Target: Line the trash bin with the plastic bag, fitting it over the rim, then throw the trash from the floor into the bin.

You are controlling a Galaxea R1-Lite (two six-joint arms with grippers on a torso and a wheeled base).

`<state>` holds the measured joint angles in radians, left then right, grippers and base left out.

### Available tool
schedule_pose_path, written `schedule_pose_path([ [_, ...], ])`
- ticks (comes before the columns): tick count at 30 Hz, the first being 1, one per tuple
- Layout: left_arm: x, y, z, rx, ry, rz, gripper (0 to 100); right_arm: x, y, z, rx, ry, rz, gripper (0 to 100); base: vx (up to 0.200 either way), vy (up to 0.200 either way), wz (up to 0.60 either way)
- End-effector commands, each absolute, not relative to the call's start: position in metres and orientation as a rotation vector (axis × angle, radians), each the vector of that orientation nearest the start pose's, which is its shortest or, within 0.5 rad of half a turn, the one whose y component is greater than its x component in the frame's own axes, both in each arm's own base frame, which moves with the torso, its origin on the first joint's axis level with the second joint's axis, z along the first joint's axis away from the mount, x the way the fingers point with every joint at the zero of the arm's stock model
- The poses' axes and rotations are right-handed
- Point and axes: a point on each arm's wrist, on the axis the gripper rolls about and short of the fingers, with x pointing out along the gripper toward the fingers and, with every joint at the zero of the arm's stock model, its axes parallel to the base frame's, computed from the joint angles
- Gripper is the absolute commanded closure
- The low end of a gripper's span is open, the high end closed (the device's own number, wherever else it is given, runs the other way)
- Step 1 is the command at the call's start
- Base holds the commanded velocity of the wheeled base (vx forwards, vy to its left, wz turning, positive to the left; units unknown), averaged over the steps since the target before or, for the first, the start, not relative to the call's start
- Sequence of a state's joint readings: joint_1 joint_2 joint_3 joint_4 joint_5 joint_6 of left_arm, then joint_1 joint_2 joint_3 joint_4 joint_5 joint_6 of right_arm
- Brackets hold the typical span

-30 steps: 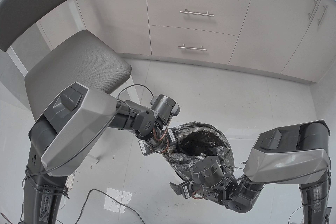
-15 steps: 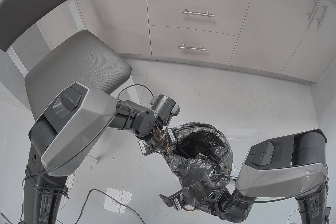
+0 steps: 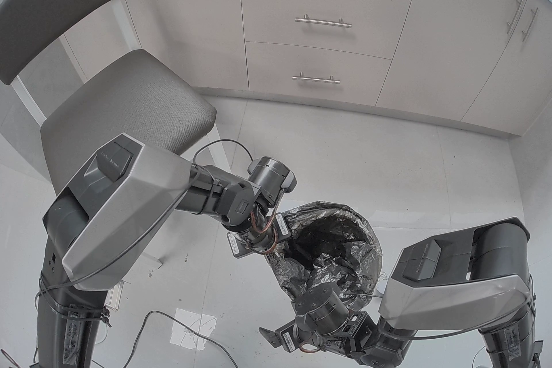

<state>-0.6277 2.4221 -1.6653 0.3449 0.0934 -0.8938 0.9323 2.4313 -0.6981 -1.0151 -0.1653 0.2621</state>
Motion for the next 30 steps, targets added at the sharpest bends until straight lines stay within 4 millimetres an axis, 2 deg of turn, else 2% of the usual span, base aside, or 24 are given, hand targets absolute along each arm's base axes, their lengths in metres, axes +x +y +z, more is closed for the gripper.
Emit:
schedule_pose_path([
  [1,0.366,-0.263,0.044,-0.405,1.142,0.016,100,0.209,0.281,-0.058,-0.138,0.724,0.646,0,0.0,0.0,0.0],
  [11,0.366,-0.263,0.045,-0.406,1.143,0.015,100,0.204,0.28,-0.061,-0.097,0.767,0.647,0,0.0,0.0,0.0],
  [19,0.366,-0.263,0.045,-0.407,1.142,0.014,100,0.201,0.28,-0.072,-0.109,0.789,0.643,0,0.0,0.0,0.0],
  [30,0.366,-0.263,0.044,-0.401,1.142,0.016,100,0.202,0.279,-0.072,-0.111,0.793,0.641,0,0.0,0.0,0.0],
])
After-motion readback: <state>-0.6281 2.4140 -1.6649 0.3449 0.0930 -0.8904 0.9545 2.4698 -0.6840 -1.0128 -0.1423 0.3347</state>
